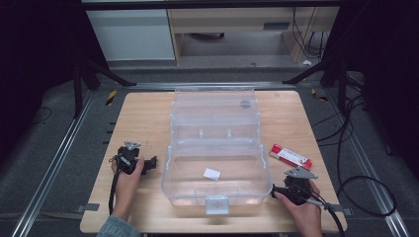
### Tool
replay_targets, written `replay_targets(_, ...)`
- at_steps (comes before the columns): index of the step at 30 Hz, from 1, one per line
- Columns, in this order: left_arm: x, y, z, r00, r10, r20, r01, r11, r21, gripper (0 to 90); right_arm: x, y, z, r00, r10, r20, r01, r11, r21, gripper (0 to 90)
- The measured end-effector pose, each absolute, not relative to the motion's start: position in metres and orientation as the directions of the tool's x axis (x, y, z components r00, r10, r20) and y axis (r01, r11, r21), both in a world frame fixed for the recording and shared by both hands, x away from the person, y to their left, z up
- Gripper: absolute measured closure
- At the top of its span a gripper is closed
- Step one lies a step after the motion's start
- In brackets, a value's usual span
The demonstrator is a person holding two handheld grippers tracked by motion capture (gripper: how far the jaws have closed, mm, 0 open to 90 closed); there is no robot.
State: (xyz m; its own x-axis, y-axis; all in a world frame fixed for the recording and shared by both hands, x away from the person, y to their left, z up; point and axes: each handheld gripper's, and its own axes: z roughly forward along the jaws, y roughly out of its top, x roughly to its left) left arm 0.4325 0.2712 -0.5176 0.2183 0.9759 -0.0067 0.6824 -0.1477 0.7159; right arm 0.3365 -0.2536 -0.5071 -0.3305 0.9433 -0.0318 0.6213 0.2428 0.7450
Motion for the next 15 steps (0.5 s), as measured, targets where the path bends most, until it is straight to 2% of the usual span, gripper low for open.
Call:
replay_targets(5,0.4325,0.2712,-0.5176,0.218,0.976,-0.007,0.682,-0.148,0.716,0.0,0.3372,-0.2530,-0.5074,-0.354,0.935,-0.030,0.624,0.260,0.737,11.2)
replay_targets(10,0.4326,0.2711,-0.5177,0.219,0.976,-0.007,0.682,-0.148,0.716,0.0,0.3372,-0.2534,-0.5074,-0.356,0.934,-0.030,0.624,0.262,0.736,11.2)
replay_targets(15,0.4328,0.2708,-0.5177,0.222,0.975,-0.008,0.681,-0.150,0.717,0.0,0.3358,-0.2569,-0.5065,-0.365,0.930,-0.036,0.617,0.270,0.739,16.8)
